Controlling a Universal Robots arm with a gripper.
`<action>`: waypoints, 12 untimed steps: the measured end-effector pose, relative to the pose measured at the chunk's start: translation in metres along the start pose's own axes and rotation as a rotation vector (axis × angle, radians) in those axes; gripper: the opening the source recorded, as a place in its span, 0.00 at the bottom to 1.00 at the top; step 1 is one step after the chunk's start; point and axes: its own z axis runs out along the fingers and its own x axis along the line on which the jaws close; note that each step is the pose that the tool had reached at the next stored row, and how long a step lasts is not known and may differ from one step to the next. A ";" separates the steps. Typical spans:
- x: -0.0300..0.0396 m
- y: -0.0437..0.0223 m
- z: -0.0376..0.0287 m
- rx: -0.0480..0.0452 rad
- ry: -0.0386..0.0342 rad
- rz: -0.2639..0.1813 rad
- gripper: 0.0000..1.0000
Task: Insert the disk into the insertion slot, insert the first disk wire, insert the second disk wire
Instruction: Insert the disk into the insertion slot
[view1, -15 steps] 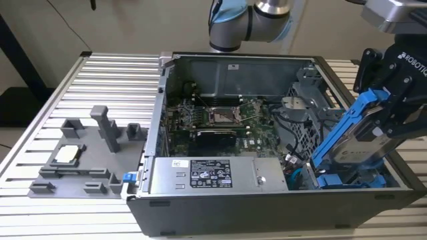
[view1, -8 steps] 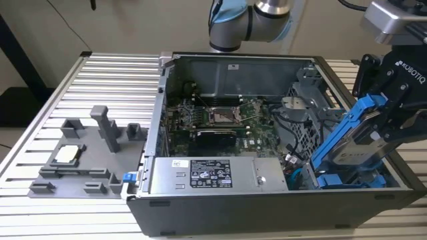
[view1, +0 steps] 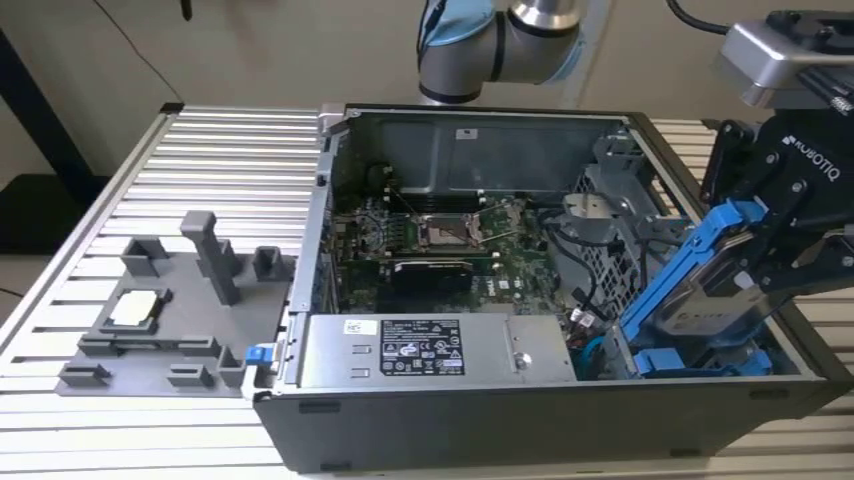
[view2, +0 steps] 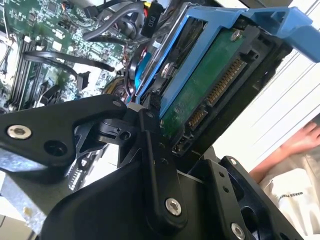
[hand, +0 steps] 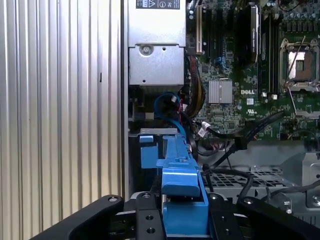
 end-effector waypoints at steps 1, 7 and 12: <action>0.0000 -0.0004 0.0014 0.0001 0.0000 0.001 0.33; 0.0003 -0.0013 0.0119 0.0002 -0.0002 0.006 0.33; 0.0006 -0.0017 0.0210 0.0002 -0.0002 0.008 0.33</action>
